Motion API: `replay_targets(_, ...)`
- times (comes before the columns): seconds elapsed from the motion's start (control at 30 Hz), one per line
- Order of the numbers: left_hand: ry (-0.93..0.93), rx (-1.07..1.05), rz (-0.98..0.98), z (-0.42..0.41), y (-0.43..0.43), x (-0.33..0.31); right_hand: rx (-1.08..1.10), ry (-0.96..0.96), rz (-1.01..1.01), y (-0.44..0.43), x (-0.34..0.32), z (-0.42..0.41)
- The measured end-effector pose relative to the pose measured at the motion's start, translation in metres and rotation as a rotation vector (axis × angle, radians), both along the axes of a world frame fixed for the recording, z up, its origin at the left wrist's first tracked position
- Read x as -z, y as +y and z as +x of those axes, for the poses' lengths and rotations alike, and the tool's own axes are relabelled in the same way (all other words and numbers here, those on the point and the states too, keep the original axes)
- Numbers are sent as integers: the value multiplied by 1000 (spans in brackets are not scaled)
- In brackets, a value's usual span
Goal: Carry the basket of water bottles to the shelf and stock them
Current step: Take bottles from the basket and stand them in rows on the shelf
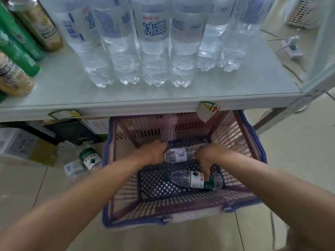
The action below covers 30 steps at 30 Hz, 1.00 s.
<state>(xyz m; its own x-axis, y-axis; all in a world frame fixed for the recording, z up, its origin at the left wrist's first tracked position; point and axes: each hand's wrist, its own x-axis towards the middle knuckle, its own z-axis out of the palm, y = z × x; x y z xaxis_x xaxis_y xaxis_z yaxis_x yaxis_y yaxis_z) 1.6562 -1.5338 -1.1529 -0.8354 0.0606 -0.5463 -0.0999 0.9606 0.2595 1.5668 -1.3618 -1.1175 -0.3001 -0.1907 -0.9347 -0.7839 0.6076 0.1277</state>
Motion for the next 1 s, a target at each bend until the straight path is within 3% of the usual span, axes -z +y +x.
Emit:
replay_targets(0.1, 73, -66, -4, -17, 20, 40, 38, -33, -144, 10, 48, 10)
replay_targets(0.2, 28, -50, 15, -29, 50, 76, 55, -30, -181, 32, 77, 21)
replay_targets(0.4, 35, -78, 83, -44, 50, 95, 45, 36, -335, 54, 85, 23)
replay_targets(0.67, 48, -166, -6, -21, -10, 38, 2, 27, -469, 49, -21, 9)
replay_targets(0.87, -46, -103, -35, -12, -34, -5, 48, 43, -762, 38, -99, 4)
replay_targets(1.0, -134, -37, -12, -10, -50, -17, 108, -54, -924, 41, -136, 8)
